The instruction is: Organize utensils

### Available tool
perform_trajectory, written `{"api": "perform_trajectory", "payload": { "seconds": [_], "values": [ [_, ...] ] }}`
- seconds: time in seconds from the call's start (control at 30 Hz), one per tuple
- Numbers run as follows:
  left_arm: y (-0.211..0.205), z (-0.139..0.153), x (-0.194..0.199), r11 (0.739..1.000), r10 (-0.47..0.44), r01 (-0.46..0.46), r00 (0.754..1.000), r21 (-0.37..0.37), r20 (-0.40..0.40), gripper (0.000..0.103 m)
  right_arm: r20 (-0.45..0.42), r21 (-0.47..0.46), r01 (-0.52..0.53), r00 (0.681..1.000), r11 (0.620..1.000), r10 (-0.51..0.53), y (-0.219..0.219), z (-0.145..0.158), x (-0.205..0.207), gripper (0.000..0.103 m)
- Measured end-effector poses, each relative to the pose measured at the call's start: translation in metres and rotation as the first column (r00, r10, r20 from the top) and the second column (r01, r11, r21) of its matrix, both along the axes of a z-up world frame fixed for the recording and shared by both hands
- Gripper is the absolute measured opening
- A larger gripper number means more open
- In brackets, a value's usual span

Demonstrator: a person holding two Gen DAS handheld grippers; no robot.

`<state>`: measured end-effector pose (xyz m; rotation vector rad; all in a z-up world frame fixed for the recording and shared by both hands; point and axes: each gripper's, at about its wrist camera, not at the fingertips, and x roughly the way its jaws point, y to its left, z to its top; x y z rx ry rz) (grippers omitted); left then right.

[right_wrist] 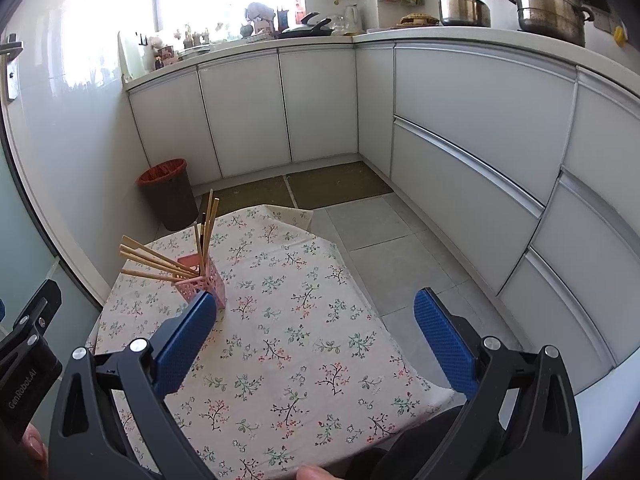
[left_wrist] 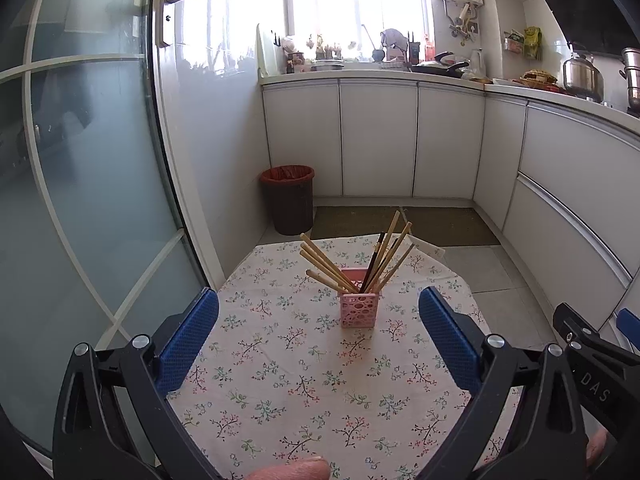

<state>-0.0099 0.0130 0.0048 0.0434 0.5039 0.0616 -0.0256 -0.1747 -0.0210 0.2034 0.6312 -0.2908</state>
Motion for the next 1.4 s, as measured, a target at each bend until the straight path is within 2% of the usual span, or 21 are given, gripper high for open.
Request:
{"api": "perform_trajectory", "payload": {
  "seconds": [1.4],
  "values": [
    [-0.0003,-0.0015,-0.0007,1.0,-0.009,0.009,1.0,0.018,-0.013,0.096,0.0,0.021,-0.01,1.0,1.0,0.01,0.0015,0.0003,-0.0033,0.096]
  ]
}}
